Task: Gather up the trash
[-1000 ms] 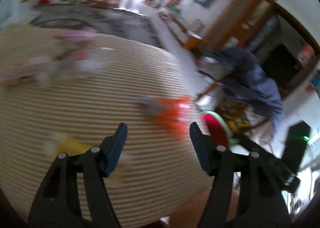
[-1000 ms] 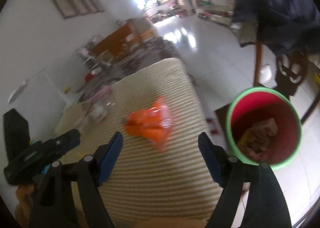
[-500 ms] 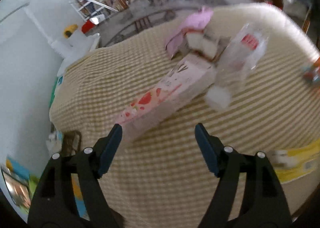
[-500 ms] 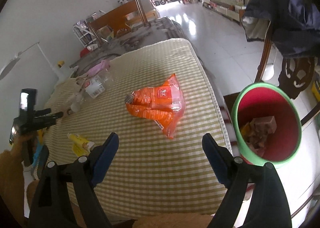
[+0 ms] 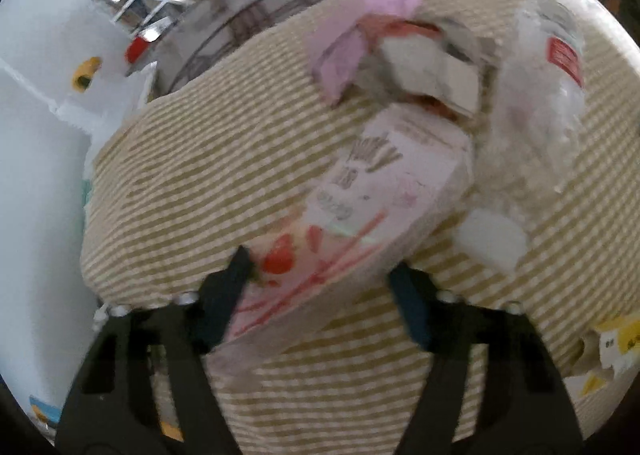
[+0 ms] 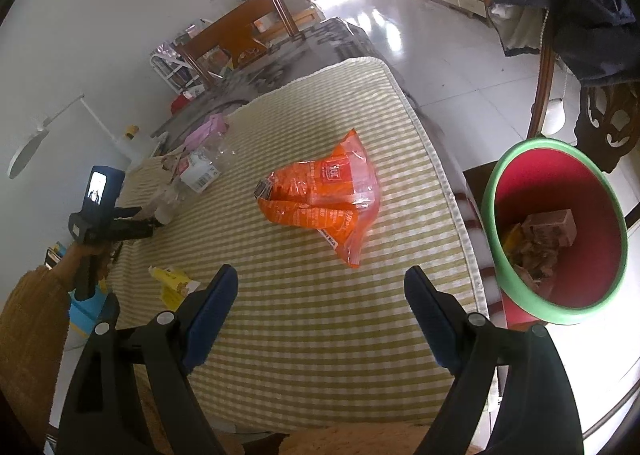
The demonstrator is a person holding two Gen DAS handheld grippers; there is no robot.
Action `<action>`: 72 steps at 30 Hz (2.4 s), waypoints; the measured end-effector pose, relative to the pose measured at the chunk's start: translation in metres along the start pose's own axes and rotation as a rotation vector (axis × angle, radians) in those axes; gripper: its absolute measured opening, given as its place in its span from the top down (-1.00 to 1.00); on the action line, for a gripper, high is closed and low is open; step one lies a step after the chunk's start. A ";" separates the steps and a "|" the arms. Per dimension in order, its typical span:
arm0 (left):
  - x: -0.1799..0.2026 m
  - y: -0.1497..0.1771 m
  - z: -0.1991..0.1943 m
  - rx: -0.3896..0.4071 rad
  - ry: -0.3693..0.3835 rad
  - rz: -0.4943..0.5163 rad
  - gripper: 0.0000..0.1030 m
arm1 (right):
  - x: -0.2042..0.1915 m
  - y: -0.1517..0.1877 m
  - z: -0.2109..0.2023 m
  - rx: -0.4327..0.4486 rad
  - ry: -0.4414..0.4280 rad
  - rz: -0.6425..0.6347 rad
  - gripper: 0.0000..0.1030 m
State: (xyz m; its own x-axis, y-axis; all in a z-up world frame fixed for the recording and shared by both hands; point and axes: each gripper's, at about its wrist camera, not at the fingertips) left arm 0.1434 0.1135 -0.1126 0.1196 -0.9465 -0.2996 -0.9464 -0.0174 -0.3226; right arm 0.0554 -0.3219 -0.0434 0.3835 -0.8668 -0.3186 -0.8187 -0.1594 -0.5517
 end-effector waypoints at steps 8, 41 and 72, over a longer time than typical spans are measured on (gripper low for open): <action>-0.008 0.017 -0.029 0.025 0.038 -0.083 0.22 | -0.001 0.000 -0.001 0.001 0.003 -0.002 -0.60; -0.013 0.115 -0.057 0.107 0.631 -0.889 0.44 | -0.028 -0.002 0.017 -0.100 0.124 -0.140 -0.60; -0.028 0.124 -0.037 0.067 0.609 -1.029 -0.34 | -0.192 0.010 0.156 -0.283 0.038 -0.777 -0.48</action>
State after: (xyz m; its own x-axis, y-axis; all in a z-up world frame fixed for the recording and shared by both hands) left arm 0.0116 0.1262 -0.1109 0.6332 -0.4955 0.5947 -0.4702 -0.8565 -0.2130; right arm 0.0403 -0.0833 -0.1083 0.8738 -0.4753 0.1025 -0.4049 -0.8280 -0.3879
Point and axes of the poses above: each gripper's, at about its wrist camera, not at the fingertips, and z roughly the way its jaws point, x to its right, y to its underside, and after that the axes turned 11 degrees about -z, right-handed
